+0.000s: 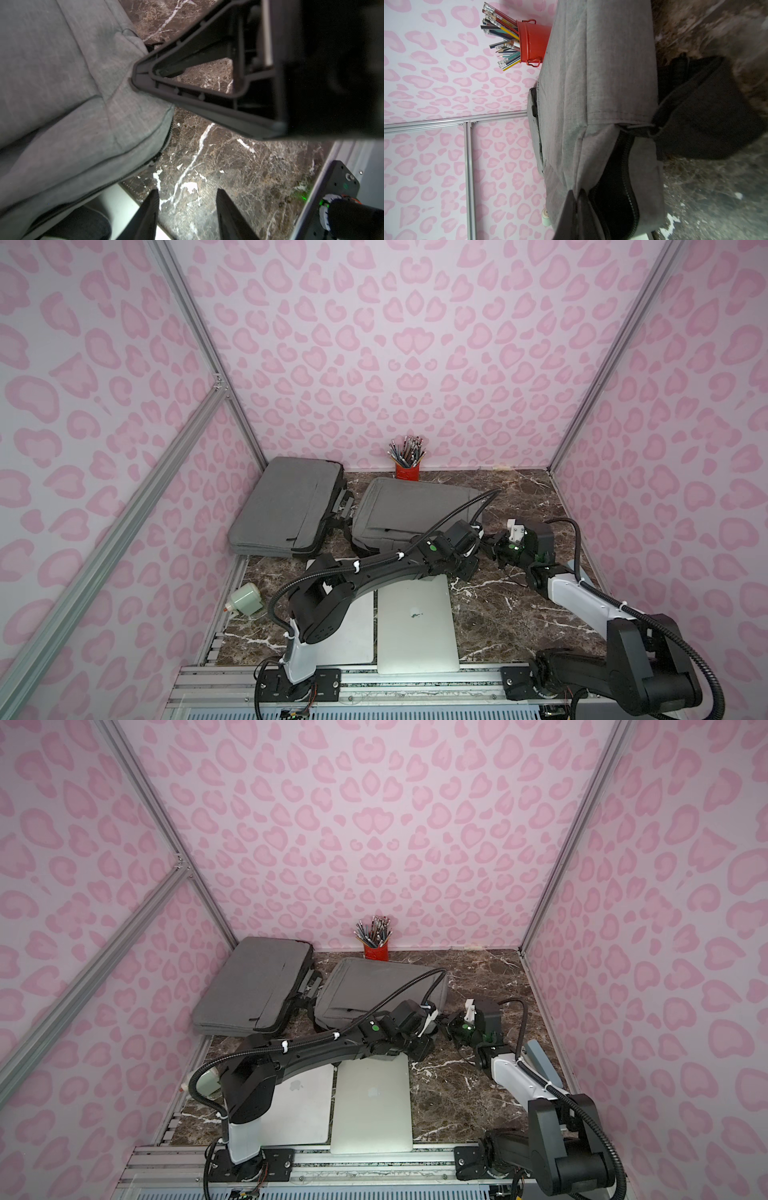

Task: Open the zippered laptop bag and take out the laptop
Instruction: Unzip the zipper on the zippered laptop bag.

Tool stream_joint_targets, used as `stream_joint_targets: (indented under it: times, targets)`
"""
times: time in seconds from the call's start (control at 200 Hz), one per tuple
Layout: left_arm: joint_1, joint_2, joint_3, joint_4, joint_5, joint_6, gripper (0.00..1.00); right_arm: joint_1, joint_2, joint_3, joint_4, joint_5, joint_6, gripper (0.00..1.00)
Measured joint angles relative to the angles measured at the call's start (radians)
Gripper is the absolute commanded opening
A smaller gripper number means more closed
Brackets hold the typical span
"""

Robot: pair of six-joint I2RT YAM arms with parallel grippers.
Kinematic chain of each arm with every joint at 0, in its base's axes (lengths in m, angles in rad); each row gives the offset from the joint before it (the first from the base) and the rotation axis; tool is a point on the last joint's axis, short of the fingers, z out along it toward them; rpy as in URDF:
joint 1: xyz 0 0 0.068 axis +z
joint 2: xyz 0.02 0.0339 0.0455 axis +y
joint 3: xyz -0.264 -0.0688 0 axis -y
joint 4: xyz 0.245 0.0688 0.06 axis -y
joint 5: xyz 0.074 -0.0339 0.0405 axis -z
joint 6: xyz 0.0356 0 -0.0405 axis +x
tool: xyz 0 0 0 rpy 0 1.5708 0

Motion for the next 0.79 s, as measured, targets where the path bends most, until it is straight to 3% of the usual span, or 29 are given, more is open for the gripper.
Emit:
stream_joint_targets:
  times: [0.58,0.74,0.795]
  targets:
    - [0.025,0.074,0.015,0.074,-0.051,-0.05,0.47,-0.018,0.015,-0.026,0.067,-0.043,0.033,0.0]
    - [0.047,0.092,0.016,0.088,-0.04,-0.059,0.36,-0.022,0.015,-0.03,0.078,-0.047,0.037,0.0]
    - [0.051,0.098,0.022,0.088,-0.036,-0.058,0.28,-0.022,0.014,-0.03,0.078,-0.047,0.037,0.0]
